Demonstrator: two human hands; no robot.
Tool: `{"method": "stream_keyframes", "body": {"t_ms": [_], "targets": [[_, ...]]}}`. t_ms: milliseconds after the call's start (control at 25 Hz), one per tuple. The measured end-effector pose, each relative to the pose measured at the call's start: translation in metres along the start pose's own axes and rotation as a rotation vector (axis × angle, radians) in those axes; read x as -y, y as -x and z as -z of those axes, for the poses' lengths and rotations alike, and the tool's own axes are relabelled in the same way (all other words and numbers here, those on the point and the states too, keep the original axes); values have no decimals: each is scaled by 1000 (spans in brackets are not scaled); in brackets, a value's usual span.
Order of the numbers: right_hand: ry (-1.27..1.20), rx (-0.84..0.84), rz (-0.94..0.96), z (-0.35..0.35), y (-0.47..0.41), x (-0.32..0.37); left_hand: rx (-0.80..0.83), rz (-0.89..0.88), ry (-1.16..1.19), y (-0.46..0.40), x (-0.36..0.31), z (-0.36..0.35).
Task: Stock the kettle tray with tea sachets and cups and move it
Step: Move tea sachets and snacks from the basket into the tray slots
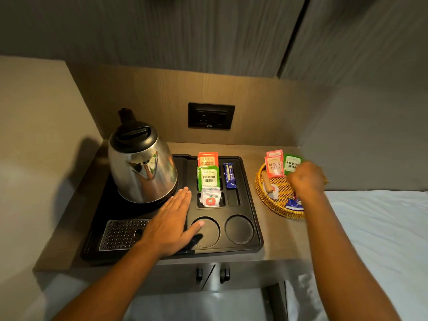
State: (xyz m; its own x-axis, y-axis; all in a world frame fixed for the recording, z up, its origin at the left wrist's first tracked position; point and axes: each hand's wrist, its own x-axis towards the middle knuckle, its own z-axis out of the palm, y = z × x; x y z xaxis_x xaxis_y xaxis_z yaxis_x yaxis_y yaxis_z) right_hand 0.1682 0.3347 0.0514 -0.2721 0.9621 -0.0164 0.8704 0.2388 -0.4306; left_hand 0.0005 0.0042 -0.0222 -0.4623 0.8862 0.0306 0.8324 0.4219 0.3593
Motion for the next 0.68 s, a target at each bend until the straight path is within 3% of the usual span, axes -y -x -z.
{"method": "stream_keyframes", "body": {"t_ms": [80, 200, 520, 680], "targets": [[34, 70, -103, 9, -7, -27, 11, 4, -4, 0, 0, 1], [75, 141, -104, 2, -5, -39, 20, 11, -32, 0, 0, 2], [16, 162, -192, 0, -12, -42, 26, 17, -38, 0, 1, 0], [-90, 98, -119, 32, -8, -22, 24, 23, -32, -1, 1, -1]]}}
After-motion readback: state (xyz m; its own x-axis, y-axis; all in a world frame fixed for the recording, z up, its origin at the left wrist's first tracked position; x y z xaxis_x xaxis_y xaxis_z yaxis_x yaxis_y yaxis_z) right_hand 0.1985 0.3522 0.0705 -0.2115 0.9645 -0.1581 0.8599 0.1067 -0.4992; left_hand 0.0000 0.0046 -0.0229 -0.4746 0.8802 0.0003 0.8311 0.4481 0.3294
